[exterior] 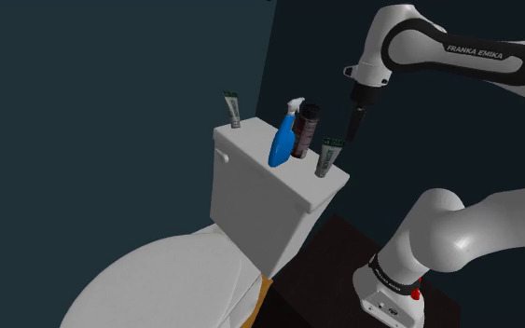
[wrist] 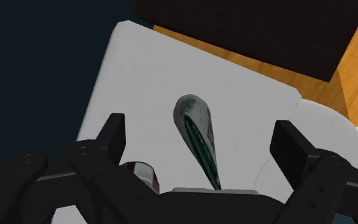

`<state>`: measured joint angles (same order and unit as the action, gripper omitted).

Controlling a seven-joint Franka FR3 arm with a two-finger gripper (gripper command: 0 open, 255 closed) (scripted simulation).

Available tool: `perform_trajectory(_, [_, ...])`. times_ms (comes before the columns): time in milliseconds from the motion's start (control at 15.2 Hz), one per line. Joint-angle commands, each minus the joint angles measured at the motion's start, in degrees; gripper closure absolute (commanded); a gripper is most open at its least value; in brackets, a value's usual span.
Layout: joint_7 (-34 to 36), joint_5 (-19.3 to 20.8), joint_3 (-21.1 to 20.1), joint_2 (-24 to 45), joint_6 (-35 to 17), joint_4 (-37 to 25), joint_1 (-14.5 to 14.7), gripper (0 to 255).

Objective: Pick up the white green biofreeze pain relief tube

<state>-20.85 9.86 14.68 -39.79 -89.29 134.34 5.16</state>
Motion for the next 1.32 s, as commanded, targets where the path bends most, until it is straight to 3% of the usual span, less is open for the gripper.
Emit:
perform_trajectory(0, [-1.4,0.2,0.6,0.0,-1.5,1.1,0.3,0])
perform_trajectory(462, [-1.2,0.8,1.2,-0.3,-5.7,5.5,0.1,0])
perform_trajectory(528, [-1.2,0.8,1.2,-0.4,-5.7,5.5,0.1,255])
perform_trajectory(1254, [-1.2,0.6,1.0,-0.3,-4.2,4.0,0.2,255])
